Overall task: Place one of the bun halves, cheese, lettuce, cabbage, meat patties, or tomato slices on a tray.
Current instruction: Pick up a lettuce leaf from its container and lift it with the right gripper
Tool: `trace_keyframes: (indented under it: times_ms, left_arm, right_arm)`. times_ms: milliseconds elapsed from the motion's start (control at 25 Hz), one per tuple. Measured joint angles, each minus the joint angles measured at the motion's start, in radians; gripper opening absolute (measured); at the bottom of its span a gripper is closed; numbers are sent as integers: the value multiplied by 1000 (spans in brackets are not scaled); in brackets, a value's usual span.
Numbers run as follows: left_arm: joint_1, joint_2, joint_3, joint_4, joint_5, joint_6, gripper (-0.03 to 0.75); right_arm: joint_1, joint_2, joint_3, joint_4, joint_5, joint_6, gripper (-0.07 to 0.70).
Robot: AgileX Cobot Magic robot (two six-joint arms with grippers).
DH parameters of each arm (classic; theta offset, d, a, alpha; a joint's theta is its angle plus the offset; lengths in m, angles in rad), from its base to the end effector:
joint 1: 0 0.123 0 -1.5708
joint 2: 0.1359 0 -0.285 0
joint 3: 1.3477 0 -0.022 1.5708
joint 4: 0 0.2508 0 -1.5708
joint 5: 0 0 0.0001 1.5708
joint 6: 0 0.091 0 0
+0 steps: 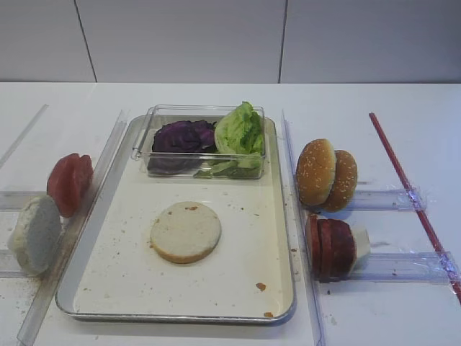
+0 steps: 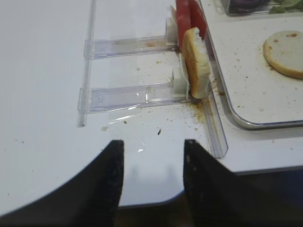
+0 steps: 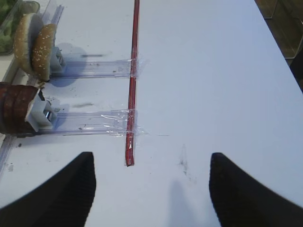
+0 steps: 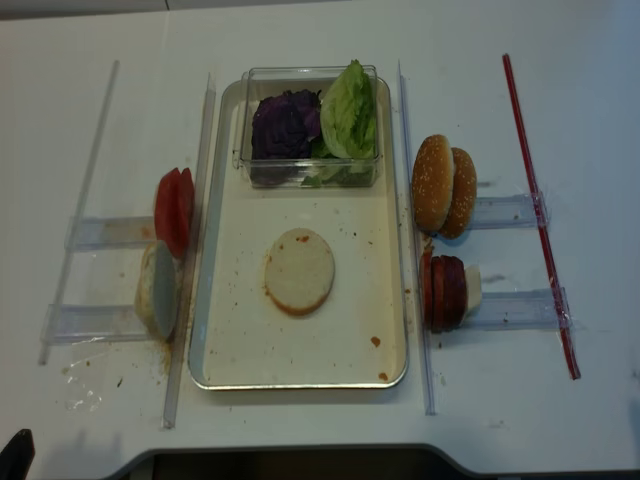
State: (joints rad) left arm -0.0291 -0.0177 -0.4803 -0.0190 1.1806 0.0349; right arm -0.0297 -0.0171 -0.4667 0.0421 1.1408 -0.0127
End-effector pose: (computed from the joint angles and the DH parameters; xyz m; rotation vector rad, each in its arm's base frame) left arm -0.0109 -0.0013 0.2624 0.0716 2.1649 -0.0199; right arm -0.0072 0.0037 0.2617 0.0146 2.1399 0.0264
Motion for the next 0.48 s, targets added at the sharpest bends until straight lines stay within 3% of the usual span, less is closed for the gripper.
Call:
trace_keyframes:
  times_ms: [480]
  left_arm:
    - [0,0,0,0,0,0,287]
  right_arm:
    - [0,0,0,0,0,0,519]
